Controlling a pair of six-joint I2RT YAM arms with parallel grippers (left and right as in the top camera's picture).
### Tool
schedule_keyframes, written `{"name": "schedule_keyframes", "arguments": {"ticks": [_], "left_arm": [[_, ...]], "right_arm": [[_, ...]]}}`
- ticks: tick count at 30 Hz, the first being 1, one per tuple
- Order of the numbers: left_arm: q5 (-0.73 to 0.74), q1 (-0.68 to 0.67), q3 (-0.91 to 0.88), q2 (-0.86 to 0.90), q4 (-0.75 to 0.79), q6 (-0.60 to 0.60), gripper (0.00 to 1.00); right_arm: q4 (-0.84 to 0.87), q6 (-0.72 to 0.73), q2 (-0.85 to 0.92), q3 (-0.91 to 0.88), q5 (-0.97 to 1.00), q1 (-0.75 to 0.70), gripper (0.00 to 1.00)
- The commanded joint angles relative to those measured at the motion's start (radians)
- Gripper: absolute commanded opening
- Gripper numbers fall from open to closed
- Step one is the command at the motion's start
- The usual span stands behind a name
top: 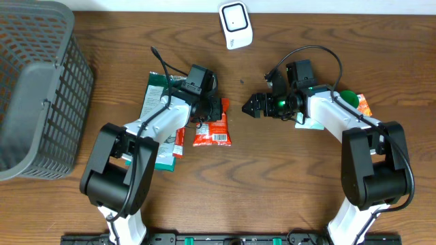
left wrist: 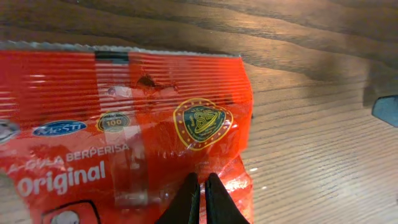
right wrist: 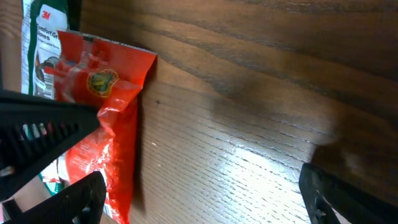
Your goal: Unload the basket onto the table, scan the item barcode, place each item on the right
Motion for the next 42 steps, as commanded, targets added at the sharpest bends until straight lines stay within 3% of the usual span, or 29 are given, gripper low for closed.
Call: {"name": "schedule_keyframes", "arguments": {"ticks": [1, 22, 31, 42], "left_arm": [[0.016, -0.007, 0.01, -0.087, 0.004, -0.003, 0.08], [0.087, -0.063, 0.003, 0.064, -0.107, -0.05, 0.08], [0.086, -0.054, 0.021, -0.09, 0.031, -0.051, 0.08], [0.027, -0.055, 0.02, -0.006, 0.077, -0.082, 0.08]], "right_arm": [[-0.001, -0.019, -0.012, -0.003, 0.006, -0.009, 0.96], [-0.001, -0.018, -0.012, -0.003, 0.006, -0.009, 0.96], [-0.001, -0.018, -0.012, -0.003, 0.006, -0.009, 0.96], [-0.006, -0.017, -0.012, -0.003, 0.013, -0.028, 0.96]]}}
